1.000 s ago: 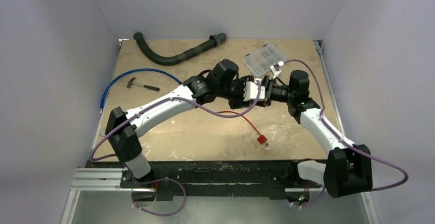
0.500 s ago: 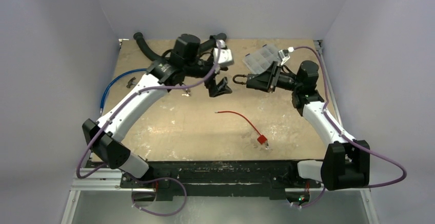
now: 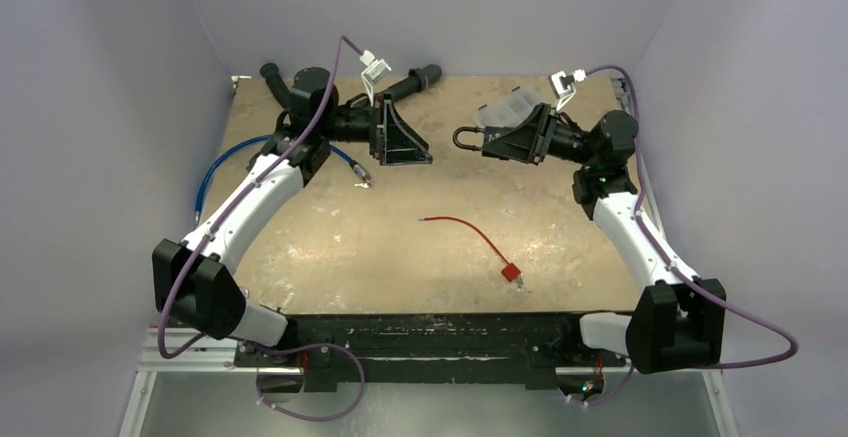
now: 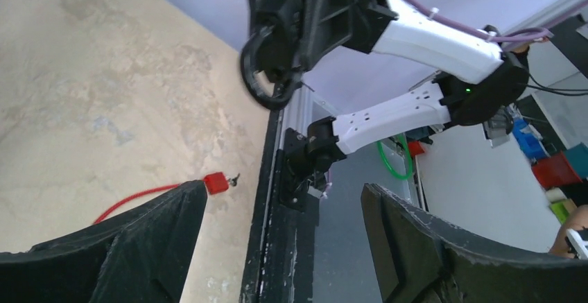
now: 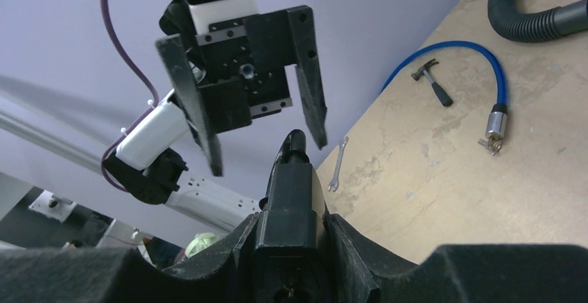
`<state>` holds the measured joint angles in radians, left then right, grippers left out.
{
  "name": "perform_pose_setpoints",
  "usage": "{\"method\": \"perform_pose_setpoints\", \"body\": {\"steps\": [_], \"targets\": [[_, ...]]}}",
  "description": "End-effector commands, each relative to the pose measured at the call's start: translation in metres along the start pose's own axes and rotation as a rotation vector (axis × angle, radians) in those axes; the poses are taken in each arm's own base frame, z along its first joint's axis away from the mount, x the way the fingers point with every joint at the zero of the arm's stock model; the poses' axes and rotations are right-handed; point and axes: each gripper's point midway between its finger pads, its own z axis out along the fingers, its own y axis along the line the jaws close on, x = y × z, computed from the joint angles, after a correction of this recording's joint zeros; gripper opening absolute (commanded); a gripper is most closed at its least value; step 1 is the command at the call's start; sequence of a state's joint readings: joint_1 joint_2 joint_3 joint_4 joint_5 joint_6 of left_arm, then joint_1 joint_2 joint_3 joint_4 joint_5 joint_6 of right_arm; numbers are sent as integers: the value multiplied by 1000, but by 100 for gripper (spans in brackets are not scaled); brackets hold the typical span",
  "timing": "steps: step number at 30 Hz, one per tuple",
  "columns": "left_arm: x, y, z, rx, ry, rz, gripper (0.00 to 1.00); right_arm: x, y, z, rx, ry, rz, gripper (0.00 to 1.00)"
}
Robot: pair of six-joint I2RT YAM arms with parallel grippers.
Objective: Lock with the key
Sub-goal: Pick up the lock from the center of the board.
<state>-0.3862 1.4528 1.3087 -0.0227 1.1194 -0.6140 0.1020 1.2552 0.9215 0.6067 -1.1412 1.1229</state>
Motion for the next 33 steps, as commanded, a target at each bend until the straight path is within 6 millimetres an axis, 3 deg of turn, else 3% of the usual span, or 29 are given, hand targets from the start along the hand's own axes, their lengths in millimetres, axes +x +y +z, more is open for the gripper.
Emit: {"method": "perform_pose_setpoints", "body": {"steps": [1,6,13,18,22,27,33], "targets": [[-17,-66,-5,151,-37,133,87,-11,46,-1,-85,-8,-203,0],[-16,-66,2,170,-66,153,83,-9,54,4,-102,17,-222,0],[-22,-58,21,217,-102,175,69,-3,66,15,-142,82,-221,0],[-16,-56,32,231,-120,204,61,2,63,17,-148,111,-207,0],[-15,-47,35,214,-137,208,49,4,64,18,-153,123,-203,0],[-15,-40,37,207,-153,205,25,6,61,18,-152,128,-187,0],[-11,-36,38,201,-151,197,8,6,58,19,-154,127,-174,0]]}}
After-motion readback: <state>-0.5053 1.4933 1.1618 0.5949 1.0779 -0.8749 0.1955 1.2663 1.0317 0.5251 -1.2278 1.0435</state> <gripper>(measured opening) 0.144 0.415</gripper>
